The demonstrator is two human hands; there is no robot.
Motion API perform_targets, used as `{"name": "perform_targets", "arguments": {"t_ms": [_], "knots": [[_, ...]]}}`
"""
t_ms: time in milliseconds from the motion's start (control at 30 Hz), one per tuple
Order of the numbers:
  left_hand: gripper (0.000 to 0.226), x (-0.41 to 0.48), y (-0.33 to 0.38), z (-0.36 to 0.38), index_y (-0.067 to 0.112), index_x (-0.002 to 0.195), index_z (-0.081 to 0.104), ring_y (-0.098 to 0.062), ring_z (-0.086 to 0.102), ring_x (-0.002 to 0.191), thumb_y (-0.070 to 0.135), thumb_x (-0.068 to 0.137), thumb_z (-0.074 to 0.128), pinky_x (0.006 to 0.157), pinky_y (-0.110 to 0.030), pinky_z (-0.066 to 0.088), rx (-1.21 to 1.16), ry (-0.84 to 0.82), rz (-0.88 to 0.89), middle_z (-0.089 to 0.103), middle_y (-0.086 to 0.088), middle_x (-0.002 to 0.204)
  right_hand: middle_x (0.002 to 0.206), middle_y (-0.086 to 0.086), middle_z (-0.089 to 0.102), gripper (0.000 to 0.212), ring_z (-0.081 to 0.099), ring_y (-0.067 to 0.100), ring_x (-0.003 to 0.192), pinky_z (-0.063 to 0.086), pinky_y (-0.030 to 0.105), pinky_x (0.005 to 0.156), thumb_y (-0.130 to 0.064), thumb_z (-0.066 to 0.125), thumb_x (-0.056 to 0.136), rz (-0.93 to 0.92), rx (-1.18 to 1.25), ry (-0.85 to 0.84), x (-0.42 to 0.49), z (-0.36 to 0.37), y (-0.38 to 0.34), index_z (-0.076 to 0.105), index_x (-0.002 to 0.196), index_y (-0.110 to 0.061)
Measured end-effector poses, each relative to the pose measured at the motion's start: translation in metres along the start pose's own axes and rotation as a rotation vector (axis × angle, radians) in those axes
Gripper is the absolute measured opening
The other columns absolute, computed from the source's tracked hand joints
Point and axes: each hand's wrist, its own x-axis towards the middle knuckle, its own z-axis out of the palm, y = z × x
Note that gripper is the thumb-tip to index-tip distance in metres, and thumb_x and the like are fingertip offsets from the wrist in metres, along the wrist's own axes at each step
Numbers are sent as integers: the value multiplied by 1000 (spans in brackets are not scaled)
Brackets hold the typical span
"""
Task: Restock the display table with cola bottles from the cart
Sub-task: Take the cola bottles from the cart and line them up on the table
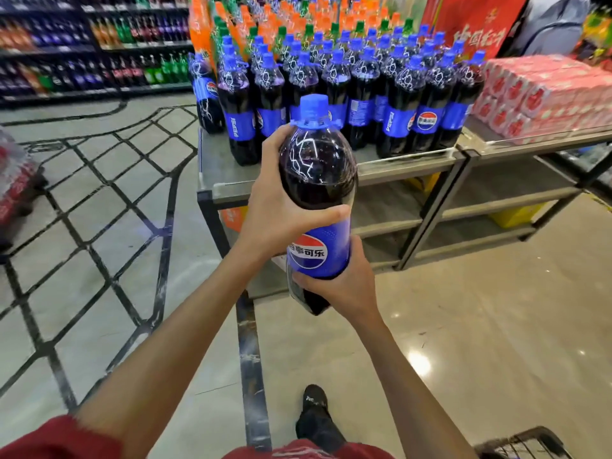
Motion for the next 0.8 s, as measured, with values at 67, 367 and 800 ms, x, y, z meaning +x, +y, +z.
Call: {"name": "perform_targets", "arguments": {"t_ms": [67,367,800], "knots": [[109,22,-9,8,15,144,33,5,52,125,11,56,97,103,-13,40,9,5,-12,46,24,135,112,-22,67,91,66,-2,100,61,32,84,-60,94,44,13,11,-5,27,-1,2,49,121,-42],[112,120,-50,44,23,148,32,1,52,128,19,58,97,106,-18,42,18,26,-24,48,13,142,110,-22,68,95,67,-1,98,60,36,86,-53,97,45,0,-5,-6,148,-8,20,50,125,-37],[111,235,-119,80,17,149,31,1,50,131,15,59,97,110,-21,40,-27,-47,-23,48,17,141,109,-26,65,90,63,-6,98,57,26,83,-50,98,48,32,-41,42,273,-6,41,47,121,-39]]}}
